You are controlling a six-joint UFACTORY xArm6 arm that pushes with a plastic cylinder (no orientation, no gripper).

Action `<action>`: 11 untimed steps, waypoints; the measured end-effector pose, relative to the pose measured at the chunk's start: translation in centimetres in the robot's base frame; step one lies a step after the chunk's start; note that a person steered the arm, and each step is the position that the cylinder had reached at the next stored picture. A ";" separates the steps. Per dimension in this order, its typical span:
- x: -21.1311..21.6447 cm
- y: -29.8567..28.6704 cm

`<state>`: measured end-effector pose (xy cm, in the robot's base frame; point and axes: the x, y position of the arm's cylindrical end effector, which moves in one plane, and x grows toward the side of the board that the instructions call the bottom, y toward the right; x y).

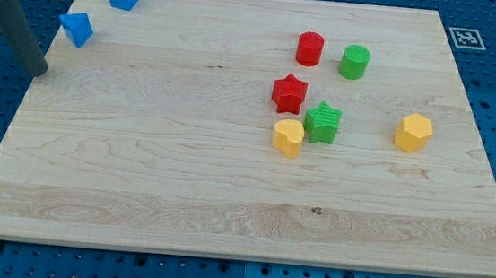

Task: Put the blue triangle at the top left corner of the board

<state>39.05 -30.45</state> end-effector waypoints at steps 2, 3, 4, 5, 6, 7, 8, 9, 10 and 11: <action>-0.4 1.3; -1.4 2.8; -1.4 2.8; -1.8 2.8; -2.1 2.8; -2.5 2.8; -3.8 4.2; -4.0 5.1; -4.1 5.1; -4.1 5.1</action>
<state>34.92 -25.36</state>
